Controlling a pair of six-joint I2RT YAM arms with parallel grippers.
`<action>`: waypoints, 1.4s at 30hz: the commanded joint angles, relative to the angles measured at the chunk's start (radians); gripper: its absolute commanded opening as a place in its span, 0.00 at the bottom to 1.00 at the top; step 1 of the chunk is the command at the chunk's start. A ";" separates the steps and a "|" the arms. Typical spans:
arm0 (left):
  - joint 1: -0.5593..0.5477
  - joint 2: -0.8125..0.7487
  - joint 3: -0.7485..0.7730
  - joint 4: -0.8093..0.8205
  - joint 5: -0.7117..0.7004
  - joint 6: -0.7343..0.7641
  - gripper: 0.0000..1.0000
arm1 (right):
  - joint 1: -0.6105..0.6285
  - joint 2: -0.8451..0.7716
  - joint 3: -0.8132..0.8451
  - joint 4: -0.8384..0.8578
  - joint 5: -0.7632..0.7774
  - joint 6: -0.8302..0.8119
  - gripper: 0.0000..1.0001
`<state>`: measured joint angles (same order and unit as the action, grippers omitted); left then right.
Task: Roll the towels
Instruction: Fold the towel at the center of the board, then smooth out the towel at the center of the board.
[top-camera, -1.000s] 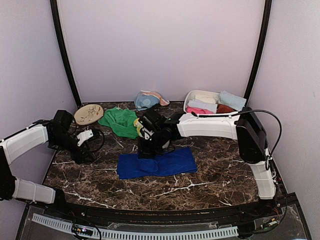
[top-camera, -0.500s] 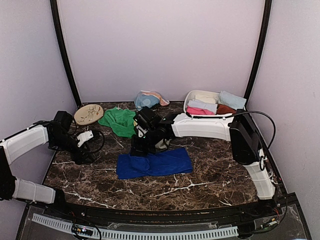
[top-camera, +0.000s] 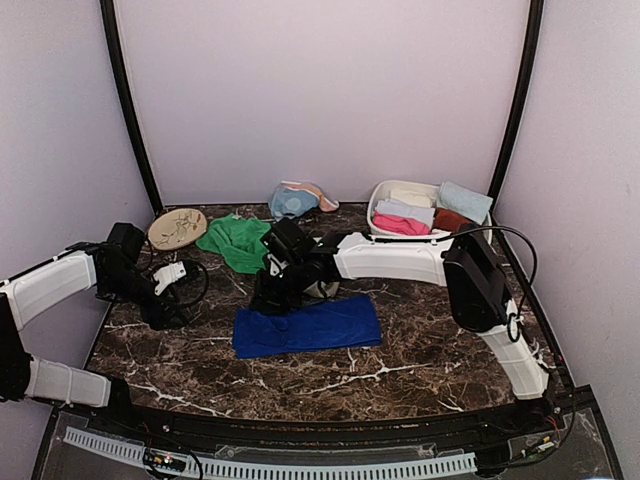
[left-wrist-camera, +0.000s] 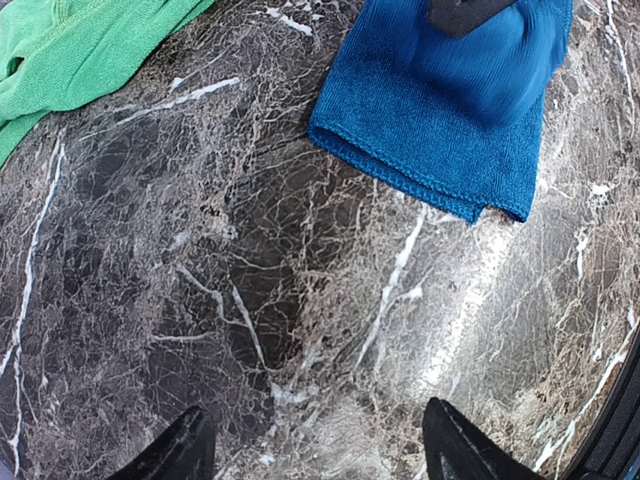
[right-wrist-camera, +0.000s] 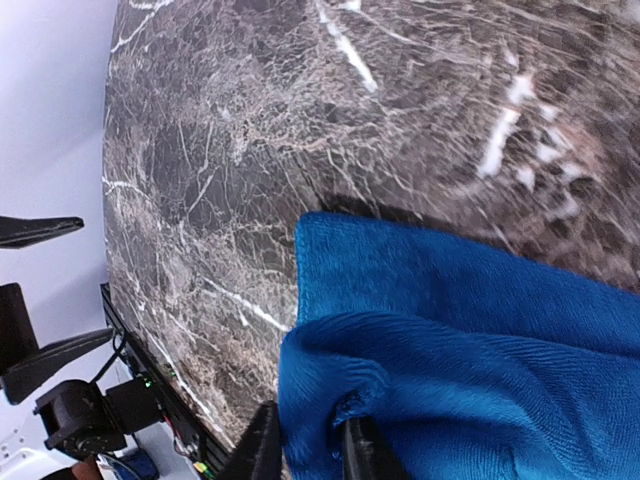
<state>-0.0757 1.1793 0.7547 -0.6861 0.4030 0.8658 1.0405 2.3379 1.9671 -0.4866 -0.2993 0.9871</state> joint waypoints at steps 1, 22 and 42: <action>0.006 -0.009 -0.004 -0.009 0.010 0.010 0.74 | 0.018 0.072 0.078 0.084 -0.037 0.050 0.28; 0.007 0.008 0.025 -0.030 0.047 0.007 0.74 | -0.049 -0.241 -0.318 0.193 0.013 0.003 0.46; -0.331 0.398 0.373 0.088 0.326 -0.296 0.48 | 0.005 -0.281 -0.564 0.302 0.038 -0.036 0.36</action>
<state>-0.3664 1.5188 1.0870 -0.6548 0.6682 0.6544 1.0203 2.0830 1.4349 -0.2661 -0.2481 0.9260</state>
